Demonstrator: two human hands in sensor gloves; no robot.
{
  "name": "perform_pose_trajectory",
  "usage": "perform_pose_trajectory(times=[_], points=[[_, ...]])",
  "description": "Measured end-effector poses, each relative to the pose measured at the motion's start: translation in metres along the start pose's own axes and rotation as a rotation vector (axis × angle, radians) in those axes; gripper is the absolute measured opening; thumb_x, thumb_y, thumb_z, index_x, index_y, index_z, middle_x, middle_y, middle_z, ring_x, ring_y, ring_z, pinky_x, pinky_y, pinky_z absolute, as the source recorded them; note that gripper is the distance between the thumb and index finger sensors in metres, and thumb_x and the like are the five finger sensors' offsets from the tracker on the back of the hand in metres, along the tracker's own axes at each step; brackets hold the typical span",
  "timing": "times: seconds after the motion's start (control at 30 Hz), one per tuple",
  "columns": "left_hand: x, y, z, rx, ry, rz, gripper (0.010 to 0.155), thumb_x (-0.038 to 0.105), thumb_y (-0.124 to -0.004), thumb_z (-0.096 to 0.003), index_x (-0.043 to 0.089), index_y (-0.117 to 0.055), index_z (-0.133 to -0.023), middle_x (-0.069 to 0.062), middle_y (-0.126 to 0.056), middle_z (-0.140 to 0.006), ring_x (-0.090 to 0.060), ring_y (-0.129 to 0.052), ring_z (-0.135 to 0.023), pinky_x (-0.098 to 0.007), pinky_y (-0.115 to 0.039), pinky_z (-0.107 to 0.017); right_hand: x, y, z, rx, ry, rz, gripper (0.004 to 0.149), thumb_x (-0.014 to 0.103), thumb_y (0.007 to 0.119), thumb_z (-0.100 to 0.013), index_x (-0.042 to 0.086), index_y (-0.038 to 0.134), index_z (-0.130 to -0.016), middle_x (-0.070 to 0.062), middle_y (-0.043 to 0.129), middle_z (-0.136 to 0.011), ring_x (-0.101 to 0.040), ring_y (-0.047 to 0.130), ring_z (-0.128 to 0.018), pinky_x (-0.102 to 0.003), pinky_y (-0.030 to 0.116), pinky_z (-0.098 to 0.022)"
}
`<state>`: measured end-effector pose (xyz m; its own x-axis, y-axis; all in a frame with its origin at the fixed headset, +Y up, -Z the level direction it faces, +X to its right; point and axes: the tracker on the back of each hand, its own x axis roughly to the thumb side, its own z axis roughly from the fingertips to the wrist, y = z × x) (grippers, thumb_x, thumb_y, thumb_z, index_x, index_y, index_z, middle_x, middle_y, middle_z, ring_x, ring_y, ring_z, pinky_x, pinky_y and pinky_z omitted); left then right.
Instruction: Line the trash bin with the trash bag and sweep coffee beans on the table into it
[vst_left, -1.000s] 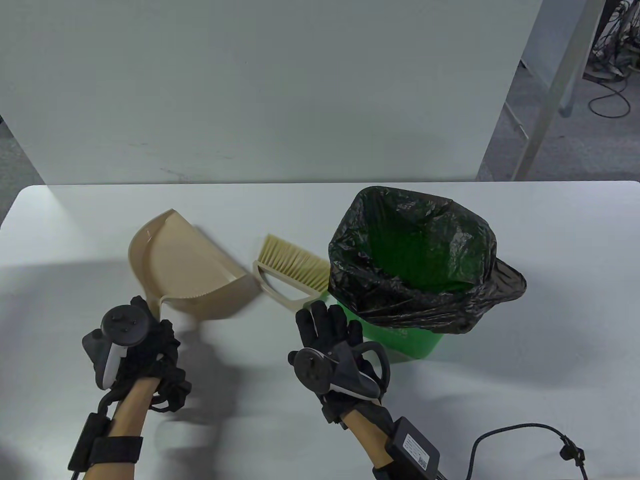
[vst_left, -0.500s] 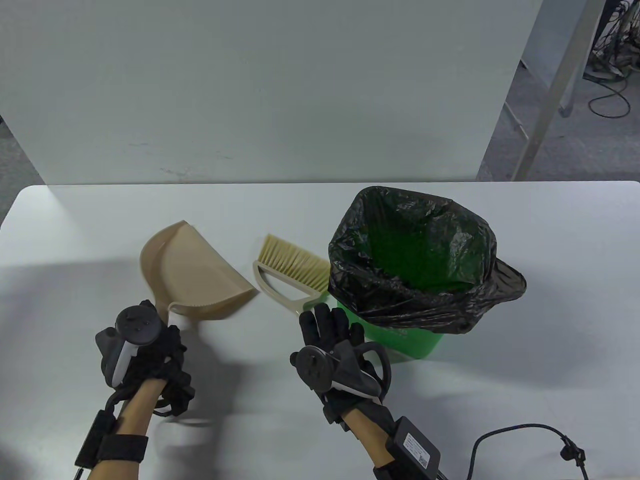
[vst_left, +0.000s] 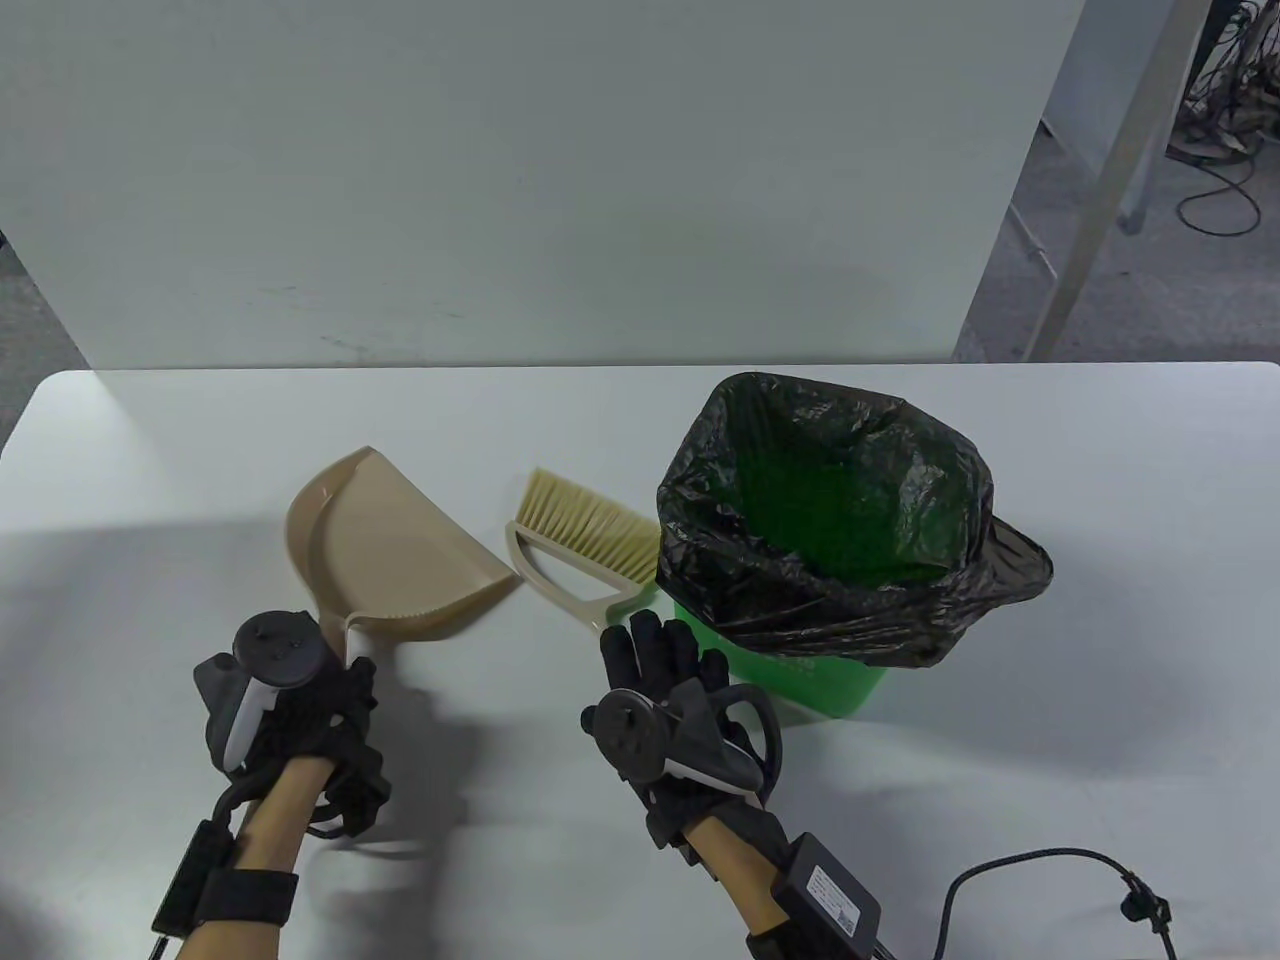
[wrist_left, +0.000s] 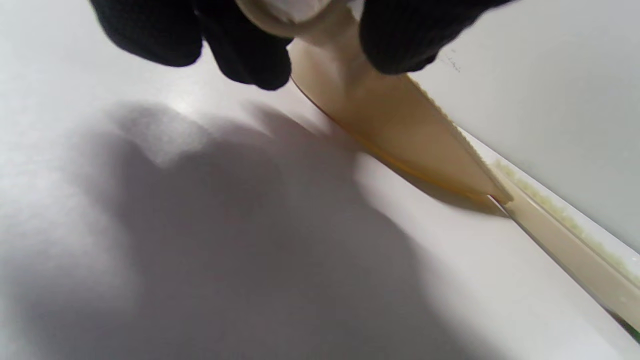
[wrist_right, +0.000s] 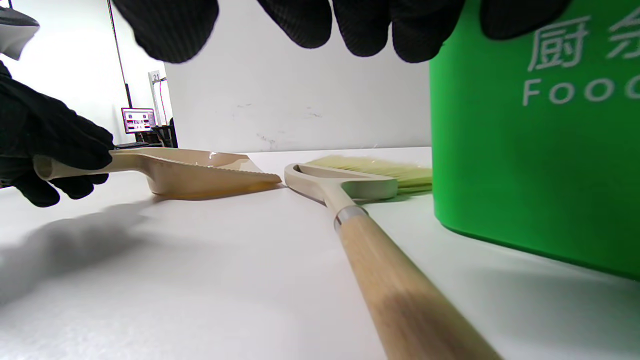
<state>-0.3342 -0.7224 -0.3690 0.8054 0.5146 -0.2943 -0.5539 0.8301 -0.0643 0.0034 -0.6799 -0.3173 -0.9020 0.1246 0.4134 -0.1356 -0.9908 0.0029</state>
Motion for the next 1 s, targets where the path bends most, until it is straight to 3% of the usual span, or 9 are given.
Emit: perform_pose_trajectory(times=[0.1, 0.2, 0.4, 0.53, 0.67, 0.87, 1.0], points=[[0.004, 0.006, 0.002, 0.003, -0.019, -0.039, 0.089, 0.041, -0.07, -0.0627, -0.01, -0.017, -0.113, -0.042, -0.031, -0.114, -0.059, -0.066, -0.095, -0.08, -0.059, -0.062, -0.001, 0.0, 0.0, -0.001, 0.003, -0.005, 0.074, 0.045, 0.056, -0.062, -0.001, 0.033, -0.116, -0.039, 0.033, -0.119, -0.066, 0.043, -0.1, -0.081, 0.043, -0.062], [0.011, 0.013, 0.008, 0.058, -0.067, -0.072, 0.093, 0.044, -0.071, -0.062, -0.009, -0.014, -0.114, -0.042, -0.018, -0.116, -0.07, -0.042, -0.104, -0.092, -0.034, -0.059, -0.001, 0.0, 0.0, -0.004, 0.004, -0.007, 0.074, 0.045, 0.056, -0.062, -0.001, 0.032, -0.116, -0.039, 0.032, -0.119, -0.066, 0.043, -0.1, -0.081, 0.043, -0.062], [0.036, 0.024, 0.027, 0.125, -0.27, -0.138, 0.095, 0.05, -0.068, -0.0614, -0.003, -0.012, -0.116, -0.036, -0.008, -0.12, -0.072, -0.019, -0.107, -0.094, -0.014, -0.052, -0.002, 0.0, -0.001, -0.007, 0.004, -0.009, 0.074, 0.046, 0.056, -0.062, -0.001, 0.032, -0.116, -0.039, 0.032, -0.119, -0.066, 0.043, -0.1, -0.081, 0.043, -0.062], [0.057, 0.02, 0.044, 0.125, -0.451, -0.2, 0.094, 0.055, -0.065, -0.0616, 0.003, -0.011, -0.118, -0.029, -0.005, -0.124, -0.069, -0.013, -0.109, -0.092, -0.01, -0.052, -0.003, -0.001, -0.001, -0.013, 0.009, -0.013, 0.074, 0.046, 0.056, -0.062, -0.001, 0.032, -0.116, -0.039, 0.032, -0.119, -0.066, 0.042, -0.1, -0.081, 0.043, -0.062], [0.078, 0.005, 0.057, 0.008, -0.614, -0.223, 0.092, 0.055, -0.062, -0.0625, 0.008, -0.005, -0.118, -0.024, 0.001, -0.124, -0.066, -0.007, -0.108, -0.09, -0.009, -0.054, -0.004, -0.001, -0.001, -0.012, 0.015, -0.014, 0.075, 0.046, 0.056, -0.062, -0.001, 0.032, -0.116, -0.039, 0.032, -0.119, -0.067, 0.042, -0.1, -0.081, 0.043, -0.062], [0.095, -0.014, 0.067, -0.03, -0.677, -0.365, 0.091, 0.059, -0.06, -0.0619, 0.012, -0.008, -0.119, -0.02, -0.003, -0.126, -0.064, -0.008, -0.108, -0.09, -0.01, -0.055, -0.006, -0.001, -0.001, -0.002, 0.026, -0.019, 0.074, 0.046, 0.055, -0.062, -0.001, 0.032, -0.116, -0.04, 0.031, -0.119, -0.067, 0.042, -0.1, -0.081, 0.042, -0.062], [0.095, -0.017, 0.068, -0.043, -0.683, -0.363, 0.09, 0.059, -0.059, -0.0618, 0.012, -0.009, -0.12, -0.02, -0.005, -0.127, -0.064, -0.009, -0.109, -0.09, -0.011, -0.055, -0.007, 0.0, -0.001, 0.002, 0.03, -0.023, 0.075, 0.046, 0.055, -0.062, -0.001, 0.032, -0.116, -0.039, 0.031, -0.119, -0.067, 0.042, -0.1, -0.081, 0.042, -0.062]])
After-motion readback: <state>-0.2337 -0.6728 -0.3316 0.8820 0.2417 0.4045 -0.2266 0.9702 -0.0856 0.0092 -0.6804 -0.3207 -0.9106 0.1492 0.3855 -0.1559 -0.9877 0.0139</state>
